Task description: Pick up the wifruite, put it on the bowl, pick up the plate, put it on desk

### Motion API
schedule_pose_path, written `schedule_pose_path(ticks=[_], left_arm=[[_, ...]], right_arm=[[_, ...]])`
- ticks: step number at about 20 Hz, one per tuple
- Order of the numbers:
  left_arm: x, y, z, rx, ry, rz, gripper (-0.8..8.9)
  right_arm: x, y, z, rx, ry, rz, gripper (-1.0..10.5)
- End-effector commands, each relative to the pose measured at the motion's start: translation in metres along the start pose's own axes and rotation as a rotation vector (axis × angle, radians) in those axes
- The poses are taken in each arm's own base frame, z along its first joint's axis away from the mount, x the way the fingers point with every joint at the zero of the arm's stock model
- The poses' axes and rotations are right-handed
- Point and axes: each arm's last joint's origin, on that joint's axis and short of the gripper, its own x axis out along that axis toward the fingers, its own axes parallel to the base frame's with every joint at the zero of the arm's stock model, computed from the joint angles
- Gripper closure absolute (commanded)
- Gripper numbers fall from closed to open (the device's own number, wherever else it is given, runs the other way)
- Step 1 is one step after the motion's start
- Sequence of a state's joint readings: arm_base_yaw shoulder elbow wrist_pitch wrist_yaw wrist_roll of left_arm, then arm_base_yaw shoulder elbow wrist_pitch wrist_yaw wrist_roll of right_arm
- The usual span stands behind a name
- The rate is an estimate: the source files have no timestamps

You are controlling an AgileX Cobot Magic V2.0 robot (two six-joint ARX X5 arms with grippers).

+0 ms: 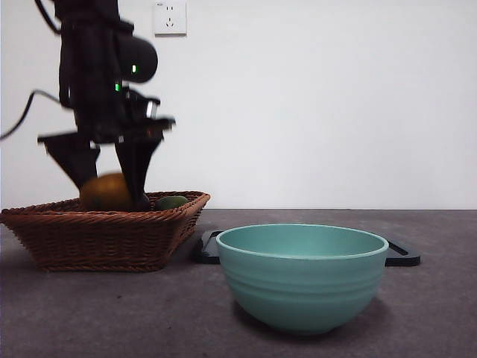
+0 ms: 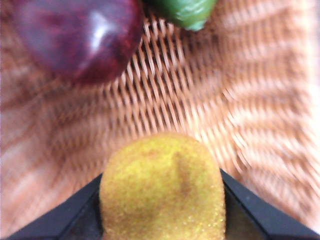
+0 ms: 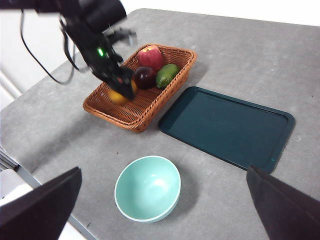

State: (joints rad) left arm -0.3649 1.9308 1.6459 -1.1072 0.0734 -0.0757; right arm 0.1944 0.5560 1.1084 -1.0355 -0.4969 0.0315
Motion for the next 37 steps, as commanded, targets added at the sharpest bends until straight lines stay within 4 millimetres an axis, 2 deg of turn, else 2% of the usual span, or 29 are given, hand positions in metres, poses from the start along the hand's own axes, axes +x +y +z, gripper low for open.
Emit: schedule_pose_path(ticks=[1, 4, 7, 10, 12, 18, 22, 27, 32, 37], left_arm=[[-0.015, -0.009, -0.001, 0.022, 0.03, -0.002, 6.32], [-0.047, -0.025, -0.014, 0.034, -0.025, -0.016, 6.31], [-0.079, -0.048, -0.036, 0.08, -0.062, -0.036, 6.31], [-0.1, -0.075, -0.057, 0.146, -0.087, -0.064, 6.32], [-0.105, -0.094, -0.068, 0.197, -0.082, -0.081, 6.32], [-0.1, -0.155, -0.093, 0.387, -0.08, -0.134, 6.32], [-0.08, -0.186, -0.099, 0.452, -0.039, -0.14, 6.32], [-0.035, -0.22, -0.096, 0.516, 0.017, -0.13, 6.32], [0.014, -0.236, -0.088, 0.531, 0.079, -0.102, 6.32], [0.052, -0.242, -0.083, 0.559, 0.117, -0.054, 6.32]], right_arm=[[-0.003, 0.002, 0.004, -0.018, -0.02, 0.003, 3.7], [-0.003, 0.002, 0.004, -0.018, -0.02, 0.003, 3.7], [-0.003, 0.002, 0.004, -0.018, -0.02, 0.003, 3.7], [-0.003, 0.002, 0.004, -0.018, -0.02, 0.003, 3.7], [-0.003, 0.002, 0.004, -0.018, -0.02, 0.004, 3.7], [-0.003, 0.002, 0.004, -0.018, -0.02, 0.003, 3.7], [-0.003, 0.002, 0.004, -0.018, -0.02, 0.003, 3.7], [-0.003, 0.002, 0.004, -0.018, -0.02, 0.003, 3.7], [-0.003, 0.002, 0.004, -0.018, -0.02, 0.004, 3.7], [-0.003, 0.002, 0.004, -0.018, -0.02, 0.003, 3.7]])
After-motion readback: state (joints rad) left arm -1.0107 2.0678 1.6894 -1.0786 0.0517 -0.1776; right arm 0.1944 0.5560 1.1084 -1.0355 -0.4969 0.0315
